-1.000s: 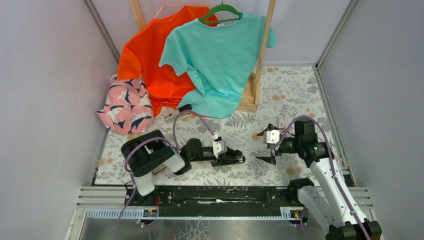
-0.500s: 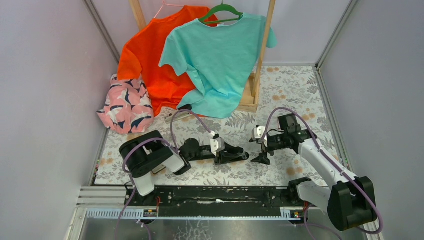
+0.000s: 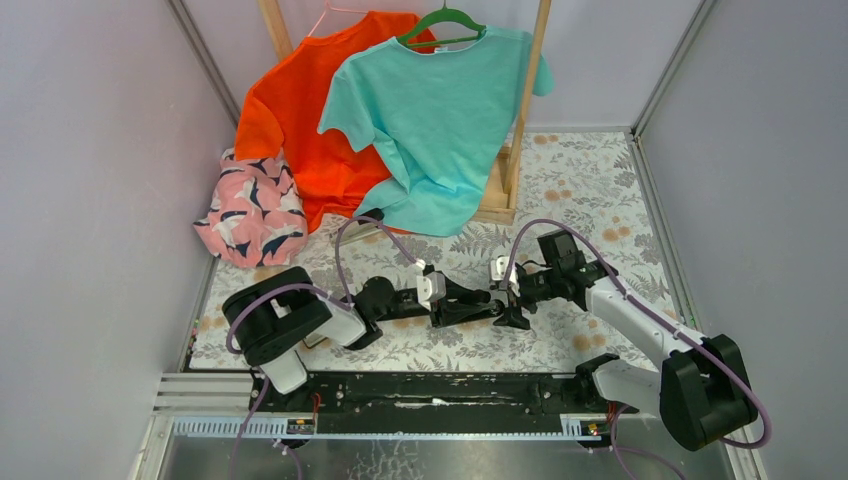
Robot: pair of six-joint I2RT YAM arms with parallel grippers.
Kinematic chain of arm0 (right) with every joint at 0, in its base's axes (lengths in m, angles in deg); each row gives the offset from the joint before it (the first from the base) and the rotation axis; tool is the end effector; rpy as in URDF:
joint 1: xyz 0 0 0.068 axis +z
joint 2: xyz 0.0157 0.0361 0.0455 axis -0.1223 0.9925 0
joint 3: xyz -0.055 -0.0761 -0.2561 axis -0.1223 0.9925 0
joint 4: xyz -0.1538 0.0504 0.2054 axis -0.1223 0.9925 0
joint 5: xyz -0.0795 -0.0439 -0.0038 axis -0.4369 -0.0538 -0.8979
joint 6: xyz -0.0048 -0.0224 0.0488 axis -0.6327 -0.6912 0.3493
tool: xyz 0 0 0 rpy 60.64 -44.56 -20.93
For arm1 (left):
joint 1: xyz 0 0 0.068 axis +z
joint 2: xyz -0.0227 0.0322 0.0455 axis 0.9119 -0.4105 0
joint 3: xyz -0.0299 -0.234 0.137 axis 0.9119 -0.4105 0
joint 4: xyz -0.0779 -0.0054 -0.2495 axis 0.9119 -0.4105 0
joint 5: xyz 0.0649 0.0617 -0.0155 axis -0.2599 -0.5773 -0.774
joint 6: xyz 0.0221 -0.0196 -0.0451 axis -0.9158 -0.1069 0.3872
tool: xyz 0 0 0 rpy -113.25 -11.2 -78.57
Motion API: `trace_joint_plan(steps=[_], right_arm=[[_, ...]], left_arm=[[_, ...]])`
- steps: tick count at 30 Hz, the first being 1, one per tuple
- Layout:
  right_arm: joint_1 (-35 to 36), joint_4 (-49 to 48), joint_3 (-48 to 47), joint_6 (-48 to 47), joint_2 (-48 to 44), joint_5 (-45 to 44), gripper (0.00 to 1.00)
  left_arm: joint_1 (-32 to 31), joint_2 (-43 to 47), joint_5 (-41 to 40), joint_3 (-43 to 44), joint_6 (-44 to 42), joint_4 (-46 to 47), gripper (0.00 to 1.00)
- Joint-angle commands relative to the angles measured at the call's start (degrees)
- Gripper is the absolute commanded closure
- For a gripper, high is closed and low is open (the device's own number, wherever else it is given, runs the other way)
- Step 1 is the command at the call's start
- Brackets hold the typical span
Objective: Unload the staples from the stapler
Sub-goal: Open the stapler at the center of the board.
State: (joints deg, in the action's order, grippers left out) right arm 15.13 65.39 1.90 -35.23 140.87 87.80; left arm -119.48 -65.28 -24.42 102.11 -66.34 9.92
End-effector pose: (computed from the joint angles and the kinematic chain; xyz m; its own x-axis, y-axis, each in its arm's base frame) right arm 0.1798 0.1028 0.1991 0.1951 -0.5185 -0.8325 -0.9792 -0.0553 -0.1951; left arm 0.1492 -0.2312 0.1677 0.0267 -0.1123 -0.9933 0.9895 0.1439 0.0103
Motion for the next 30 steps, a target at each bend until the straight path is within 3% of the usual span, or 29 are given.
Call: trace_joint_plan(steps=[1, 5, 21, 30], right_arm=[[1.4, -1.0, -0.6, 1.1, 0.4, -0.1, 0.14], [2.0, -1.1, -0.7, 1.1, 0.0, 0.6, 0.22], [2.7, 0.5, -1.1, -0.6, -1.5, 2.2, 0.38], [2.8, 2.2, -2.7, -1.4, -2.0, -0.4, 0.65]], left_arm=[[-0.7, 2.5, -1.0, 1.8, 0.5, 8.3, 1.00], [-0.7, 2.6, -0.6, 2.0, 0.9, 8.3, 1.00], [-0.7, 2.8, -0.6, 1.7, 0.9, 8.3, 1.00], [-0.5, 5.0, -1.0, -0.4, -1.1, 8.3, 1.00]])
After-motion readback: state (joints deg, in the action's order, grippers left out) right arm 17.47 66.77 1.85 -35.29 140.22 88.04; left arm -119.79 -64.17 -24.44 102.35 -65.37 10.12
